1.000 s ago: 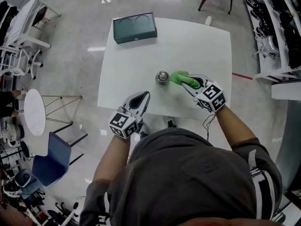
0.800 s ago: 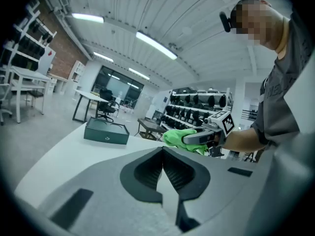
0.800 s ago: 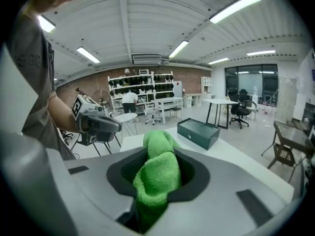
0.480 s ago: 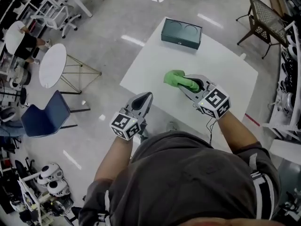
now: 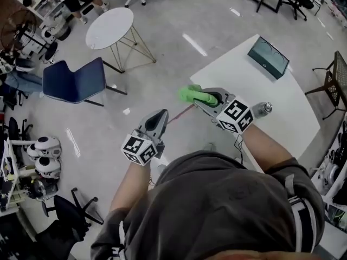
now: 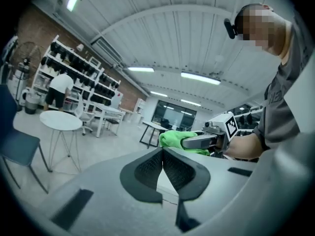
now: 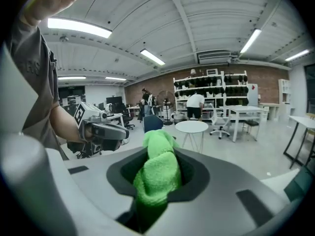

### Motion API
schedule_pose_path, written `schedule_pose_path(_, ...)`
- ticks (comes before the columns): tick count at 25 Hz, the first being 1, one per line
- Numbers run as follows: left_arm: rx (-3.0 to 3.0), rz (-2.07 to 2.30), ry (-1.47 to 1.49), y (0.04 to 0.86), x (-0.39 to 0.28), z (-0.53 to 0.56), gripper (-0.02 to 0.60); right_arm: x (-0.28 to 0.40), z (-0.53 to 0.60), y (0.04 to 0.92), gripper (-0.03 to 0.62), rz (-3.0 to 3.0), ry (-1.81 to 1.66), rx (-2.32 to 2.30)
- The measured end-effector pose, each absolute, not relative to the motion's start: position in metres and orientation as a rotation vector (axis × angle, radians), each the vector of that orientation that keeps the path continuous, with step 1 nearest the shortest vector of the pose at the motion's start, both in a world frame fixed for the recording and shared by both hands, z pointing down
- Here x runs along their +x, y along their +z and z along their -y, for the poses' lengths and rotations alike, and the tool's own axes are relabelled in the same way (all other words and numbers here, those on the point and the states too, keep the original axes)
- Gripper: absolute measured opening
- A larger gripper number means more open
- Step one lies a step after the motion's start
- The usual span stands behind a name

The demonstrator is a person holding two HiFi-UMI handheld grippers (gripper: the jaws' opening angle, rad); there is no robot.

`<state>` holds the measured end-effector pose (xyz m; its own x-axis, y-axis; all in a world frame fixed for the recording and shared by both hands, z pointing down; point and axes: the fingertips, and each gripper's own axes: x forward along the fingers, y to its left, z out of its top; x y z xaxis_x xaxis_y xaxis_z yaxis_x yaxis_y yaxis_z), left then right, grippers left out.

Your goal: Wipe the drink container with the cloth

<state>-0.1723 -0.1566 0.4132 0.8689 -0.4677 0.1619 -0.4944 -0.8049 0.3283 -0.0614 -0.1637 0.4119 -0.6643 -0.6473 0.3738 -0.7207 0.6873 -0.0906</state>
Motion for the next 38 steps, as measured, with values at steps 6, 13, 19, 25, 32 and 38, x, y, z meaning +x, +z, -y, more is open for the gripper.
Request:
schedule_pose_path(6,2.577,0.894,0.1,0.427,-0.314,0.15,0.005,-0.188,0.177,0.437,0.083,2.622,0.413,0.916)
schedule_pose_path(13,2.506,1.041,0.109,0.436,-0.408,0.133,0.005,-0.267,0.185,0.456,0.083,2.61,0.449,0.782)
schedule_pose_path(19,2.461,1.14,0.011,0.428,-0.421,0.127,0.005,-0.291,0.188,0.456,0.081,2.61,0.406,0.671)
schedule_pose_path(25,2.466,1.167,-0.004,0.428,-0.42,0.119,0.005,-0.297,0.185,0.454,0.081,2.624,0.383,0.645)
schedule_pose_path(32,2.471,1.179,-0.016,0.427,-0.423,0.113,0.005,-0.298,0.178,0.453,0.08,2.624,0.356,0.65)
schedule_pose_path(38,2.47,1.181,-0.018,0.427,-0.424,0.111,0.005,-0.295,0.174,0.454,0.078,2.619,0.354,0.656)
